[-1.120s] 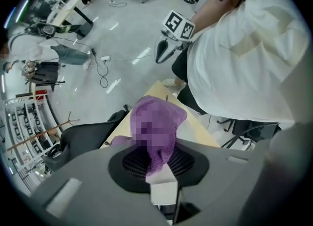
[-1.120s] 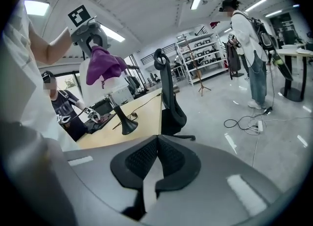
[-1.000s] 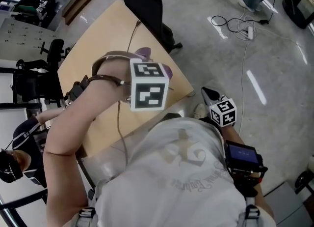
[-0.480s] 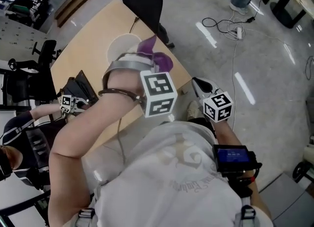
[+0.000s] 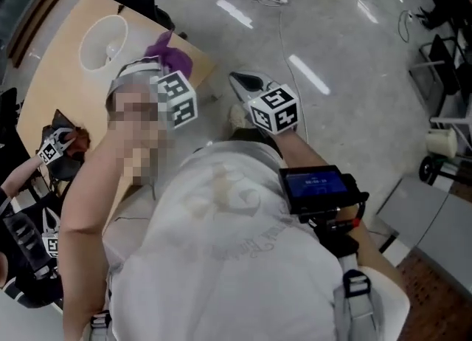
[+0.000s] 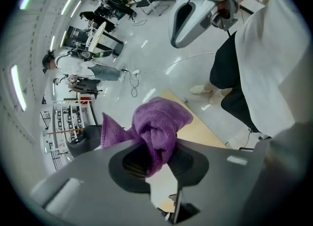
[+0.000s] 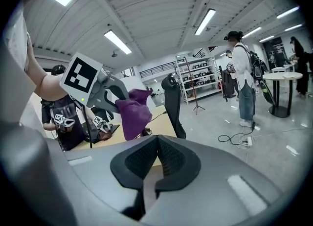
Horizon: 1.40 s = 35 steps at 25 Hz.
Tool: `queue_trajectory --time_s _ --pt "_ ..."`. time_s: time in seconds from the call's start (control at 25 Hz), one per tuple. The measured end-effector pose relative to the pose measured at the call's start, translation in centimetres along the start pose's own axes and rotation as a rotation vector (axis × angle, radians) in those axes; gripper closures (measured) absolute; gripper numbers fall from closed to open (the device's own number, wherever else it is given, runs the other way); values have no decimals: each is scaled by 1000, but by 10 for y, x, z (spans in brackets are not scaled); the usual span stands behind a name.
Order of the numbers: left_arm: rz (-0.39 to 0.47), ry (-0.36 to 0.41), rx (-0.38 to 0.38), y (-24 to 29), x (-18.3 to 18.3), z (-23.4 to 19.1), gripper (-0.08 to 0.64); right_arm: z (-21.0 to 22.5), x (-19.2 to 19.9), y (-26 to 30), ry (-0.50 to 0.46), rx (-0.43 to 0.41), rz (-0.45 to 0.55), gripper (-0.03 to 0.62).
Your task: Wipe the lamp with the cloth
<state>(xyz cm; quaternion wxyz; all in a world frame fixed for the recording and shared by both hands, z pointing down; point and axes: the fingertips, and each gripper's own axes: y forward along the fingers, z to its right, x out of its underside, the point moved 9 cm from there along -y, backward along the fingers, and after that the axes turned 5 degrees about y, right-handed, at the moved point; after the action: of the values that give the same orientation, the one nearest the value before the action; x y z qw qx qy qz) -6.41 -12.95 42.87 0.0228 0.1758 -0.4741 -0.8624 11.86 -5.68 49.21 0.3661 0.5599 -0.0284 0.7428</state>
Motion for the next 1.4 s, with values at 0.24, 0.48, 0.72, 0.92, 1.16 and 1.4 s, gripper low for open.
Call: queue_trajectory --time_s 0.24,0.48,0.72,0.92,1.16,1.4 --pt "129 -124 17 10 -29 8 483 31 26 -16 -14 28 -54 578" --pt "297 -415 -189 -84 13 29 483 -6 24 -27 -79 -69 -56 578" --pt "377 -630 -394 -124 50 29 483 -10 0 -23 -110 -109 -57 578" --pt "343 -646 -411 -104 41 48 483 -1 -13 -8 -137 -170 -83 578" --pt "366 -720 -264 -55 22 83 483 0 -12 8 -149 -231 -122 578" --pt "491 -864 -77 -26 18 105 483 -4 -10 14 -159 -272 -155 578"
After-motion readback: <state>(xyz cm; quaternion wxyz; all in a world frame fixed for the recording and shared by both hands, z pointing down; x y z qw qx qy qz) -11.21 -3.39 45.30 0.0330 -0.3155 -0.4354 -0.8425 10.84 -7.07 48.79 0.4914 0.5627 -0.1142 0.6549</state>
